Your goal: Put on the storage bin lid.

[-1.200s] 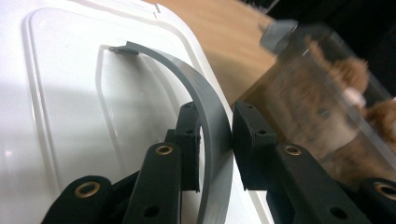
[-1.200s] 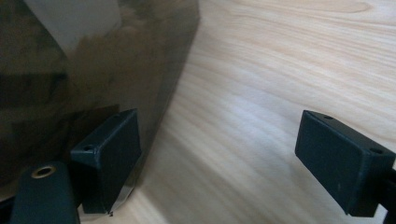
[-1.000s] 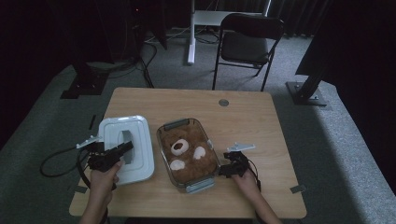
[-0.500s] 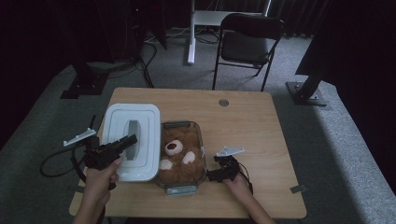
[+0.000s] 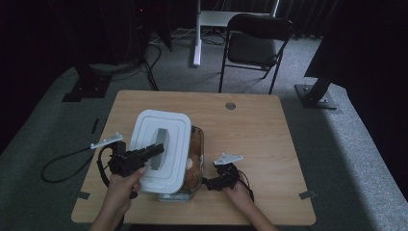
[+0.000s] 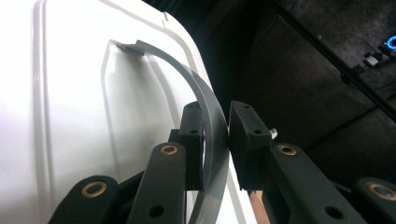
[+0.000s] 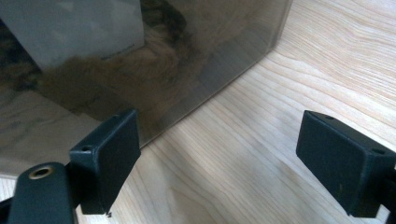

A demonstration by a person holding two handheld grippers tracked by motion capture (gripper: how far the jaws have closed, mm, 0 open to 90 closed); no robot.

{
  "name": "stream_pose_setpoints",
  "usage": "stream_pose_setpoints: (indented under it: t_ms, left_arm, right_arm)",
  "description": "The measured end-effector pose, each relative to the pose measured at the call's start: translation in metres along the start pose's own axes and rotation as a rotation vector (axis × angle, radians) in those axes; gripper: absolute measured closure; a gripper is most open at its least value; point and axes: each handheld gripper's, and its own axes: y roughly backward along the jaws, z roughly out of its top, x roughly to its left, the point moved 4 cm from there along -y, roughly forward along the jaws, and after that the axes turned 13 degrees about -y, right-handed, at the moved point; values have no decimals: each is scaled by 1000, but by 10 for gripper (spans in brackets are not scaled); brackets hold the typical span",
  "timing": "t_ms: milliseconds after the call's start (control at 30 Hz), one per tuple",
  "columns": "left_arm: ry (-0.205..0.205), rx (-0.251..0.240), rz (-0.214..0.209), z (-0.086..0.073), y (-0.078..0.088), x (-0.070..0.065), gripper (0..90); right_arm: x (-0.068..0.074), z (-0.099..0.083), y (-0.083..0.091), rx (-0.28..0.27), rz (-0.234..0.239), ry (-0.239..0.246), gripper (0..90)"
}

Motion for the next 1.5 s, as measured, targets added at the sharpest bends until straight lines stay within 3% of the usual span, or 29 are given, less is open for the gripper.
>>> stream_pose_setpoints:
  t_ms: [100, 200, 267, 467, 600, 800, 1100, 1233, 1333, 1433, 1500]
  left_arm:
    - [19, 8, -15, -3, -9, -2, 768]
    - [37, 8, -35, -4, -18, -4, 769]
    - [39, 9, -39, -4, -24, -6, 769]
    - [97, 14, -38, -10, -40, -5, 769]
    - [93, 19, 4, -12, -45, -4, 768]
    - [104, 37, 40, -18, -51, -2, 768]
    - [160, 31, 65, -26, -53, 6, 758]
    - [140, 55, 74, -26, -54, 6, 729]
    - [127, 71, 59, -24, -56, 2, 601]
    - [76, 80, 103, -19, -54, -3, 437]
    - [72, 107, 112, -16, -53, -4, 322]
  right_arm:
    - [1, 2, 0, -2, -17, 21, 124]
    - [-7, 6, 10, -40, -57, 18, 124]
    - [-16, 7, 19, -73, -81, -4, 124]
    - [-42, 5, 37, -120, -137, -80, 124]
    - [-51, 5, 44, -138, -156, -106, 124]
    - [-55, 8, 49, -161, -171, -115, 124]
    - [-56, 7, 50, -160, -171, -115, 124]
    - [-57, 7, 50, -157, -174, -120, 124]
    - [-57, 7, 50, -156, -176, -121, 124]
    - [-59, 7, 51, -159, -182, -119, 124]
    - [-60, 7, 53, -163, -185, -121, 124]
